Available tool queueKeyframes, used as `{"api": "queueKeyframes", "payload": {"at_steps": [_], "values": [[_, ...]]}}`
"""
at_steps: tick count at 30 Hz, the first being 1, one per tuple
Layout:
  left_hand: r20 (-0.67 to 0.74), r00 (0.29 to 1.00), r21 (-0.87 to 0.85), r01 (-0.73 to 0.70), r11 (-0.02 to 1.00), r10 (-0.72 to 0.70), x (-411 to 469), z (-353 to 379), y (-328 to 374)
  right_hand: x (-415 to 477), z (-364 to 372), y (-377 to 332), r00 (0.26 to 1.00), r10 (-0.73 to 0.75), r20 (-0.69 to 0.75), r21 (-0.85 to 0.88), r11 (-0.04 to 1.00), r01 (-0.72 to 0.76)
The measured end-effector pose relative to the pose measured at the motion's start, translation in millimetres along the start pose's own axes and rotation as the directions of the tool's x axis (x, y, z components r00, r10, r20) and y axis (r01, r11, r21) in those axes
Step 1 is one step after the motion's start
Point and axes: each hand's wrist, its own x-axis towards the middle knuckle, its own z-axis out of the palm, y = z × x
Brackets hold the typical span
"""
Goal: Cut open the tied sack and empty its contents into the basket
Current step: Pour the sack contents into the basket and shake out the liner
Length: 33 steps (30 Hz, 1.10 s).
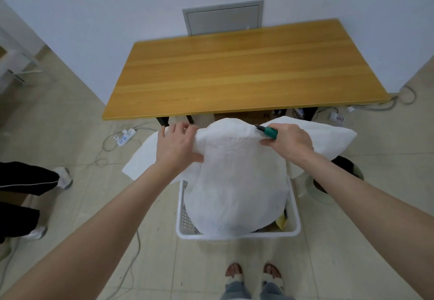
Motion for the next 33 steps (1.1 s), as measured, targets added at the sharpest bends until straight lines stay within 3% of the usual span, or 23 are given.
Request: {"api": "queueKeyframes", "payload": {"at_steps": [7, 11, 15, 19, 23, 29, 33], "values": [[0.024, 0.997, -0.204, 0.072, 0.976, -0.068, 2.3, 1.6, -0.8, 3.7, 2.2, 10.5, 0.995, -0.022, 0.099, 0.045, 0.999, 0.017], [0.167, 0.974, -0.393, 0.206, 0.896, -0.150, 7.0, 16.6, -4.2, 6.1, 10.4, 16.6, 0.979, -0.049, 0.200, 0.131, 0.991, 0.023], [0.280, 0.949, -0.528, 0.279, 0.802, -0.146, 18.1, 39.1, -5.4, 12.5, 24.9, 21.0, 0.961, 0.008, 0.277, 0.172, 0.983, -0.058], [0.370, 0.915, -0.578, 0.362, 0.731, -0.161, 25.7, 59.7, -1.3, 18.8, 47.1, 23.2, 0.966, 0.063, 0.249, -0.004, 0.998, -0.063], [0.424, 0.886, -0.602, 0.430, 0.673, -0.187, 32.8, 73.0, -0.8, 14.6, 58.7, 24.1, 0.989, -0.056, 0.139, -0.252, 0.964, 0.090], [0.483, 0.850, -0.652, 0.509, 0.562, -0.210, 40.0, 84.7, -3.6, 11.1, 86.7, 19.6, 0.908, -0.033, 0.417, -0.315, 0.932, 0.179], [0.579, 0.804, -0.663, 0.562, 0.494, -0.137, 40.7, 93.1, -6.7, 20.4, 107.8, 24.2, 0.925, -0.046, 0.377, -0.238, 0.961, 0.144]]}}
